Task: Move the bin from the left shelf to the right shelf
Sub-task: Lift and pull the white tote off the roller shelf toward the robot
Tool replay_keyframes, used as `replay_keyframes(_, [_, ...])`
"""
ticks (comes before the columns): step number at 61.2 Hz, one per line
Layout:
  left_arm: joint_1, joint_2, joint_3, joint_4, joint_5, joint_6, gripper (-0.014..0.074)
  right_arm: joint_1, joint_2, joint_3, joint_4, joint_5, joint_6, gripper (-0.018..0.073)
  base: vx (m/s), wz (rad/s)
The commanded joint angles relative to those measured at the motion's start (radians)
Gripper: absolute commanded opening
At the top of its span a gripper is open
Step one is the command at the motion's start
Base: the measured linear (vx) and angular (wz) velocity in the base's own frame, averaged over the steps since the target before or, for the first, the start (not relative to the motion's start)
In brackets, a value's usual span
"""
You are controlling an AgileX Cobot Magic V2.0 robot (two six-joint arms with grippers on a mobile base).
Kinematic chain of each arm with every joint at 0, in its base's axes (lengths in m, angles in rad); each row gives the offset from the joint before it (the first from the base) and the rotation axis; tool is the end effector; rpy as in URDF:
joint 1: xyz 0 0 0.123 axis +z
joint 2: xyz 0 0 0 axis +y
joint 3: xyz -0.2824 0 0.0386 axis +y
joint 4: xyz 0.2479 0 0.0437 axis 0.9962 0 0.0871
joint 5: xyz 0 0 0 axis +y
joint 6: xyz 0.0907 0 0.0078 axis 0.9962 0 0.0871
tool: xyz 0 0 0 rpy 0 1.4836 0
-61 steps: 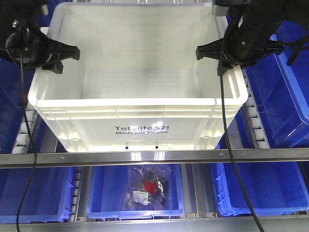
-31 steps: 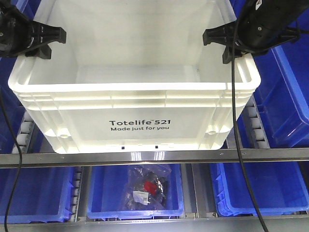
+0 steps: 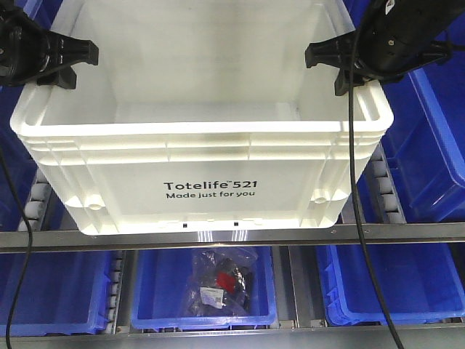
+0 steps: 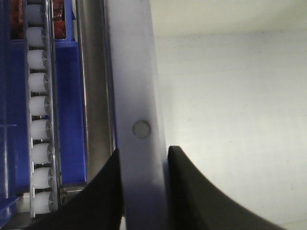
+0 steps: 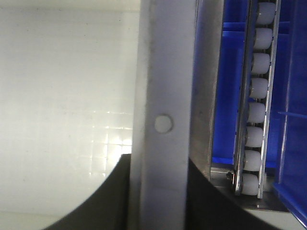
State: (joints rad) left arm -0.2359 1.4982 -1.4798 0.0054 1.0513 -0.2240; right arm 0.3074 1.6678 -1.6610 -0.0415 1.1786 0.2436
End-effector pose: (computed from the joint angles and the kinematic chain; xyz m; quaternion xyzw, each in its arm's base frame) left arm 0.3084 -0.0737 0.3708 0.0063 0.9570 -0.0635 0.2829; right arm 0.3397 0.1042 0.3613 -0.0342 0.9714 0.0439 0.2308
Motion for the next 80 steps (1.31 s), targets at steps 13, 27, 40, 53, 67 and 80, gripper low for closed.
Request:
replay_keyframes(13, [0.000, -0.058, -0.035, 0.038, -0.076, 0.021, 0.0095, -0.010, -0.061, -0.037, -0.080, -0.085, -0.008, 0.0010, 0.00, 0.00])
replay_keyframes(27, [0.000, -0.058, -0.035, 0.038, -0.077, 0.021, 0.0096, -0.010, -0.061, -0.037, -0.080, -0.085, -0.008, 0.0010, 0.00, 0.00])
replay_keyframes(40, [0.000, -0.058, -0.035, 0.038, -0.077, 0.021, 0.0096, -0.010, -0.061, -0.037, -0.080, -0.085, -0.008, 0.0010, 0.00, 0.00])
replay_keyframes(53, [0.000, -0.058, -0.035, 0.038, -0.077, 0.021, 0.0096, -0.010, -0.061, -0.037, -0.080, -0.085, -0.008, 0.0010, 0.00, 0.00])
replay_keyframes(67, [0.000, -0.058, -0.035, 0.038, -0.077, 0.021, 0.0096, -0.010, -0.061, -0.037, -0.080, -0.085, -0.008, 0.0010, 0.00, 0.00])
replay_keyframes(80, [0.000, -0.058, -0.035, 0.038, -0.077, 0.021, 0.0096, -0.010, -0.061, -0.037, -0.080, -0.085, -0.008, 0.0010, 0.00, 0.00])
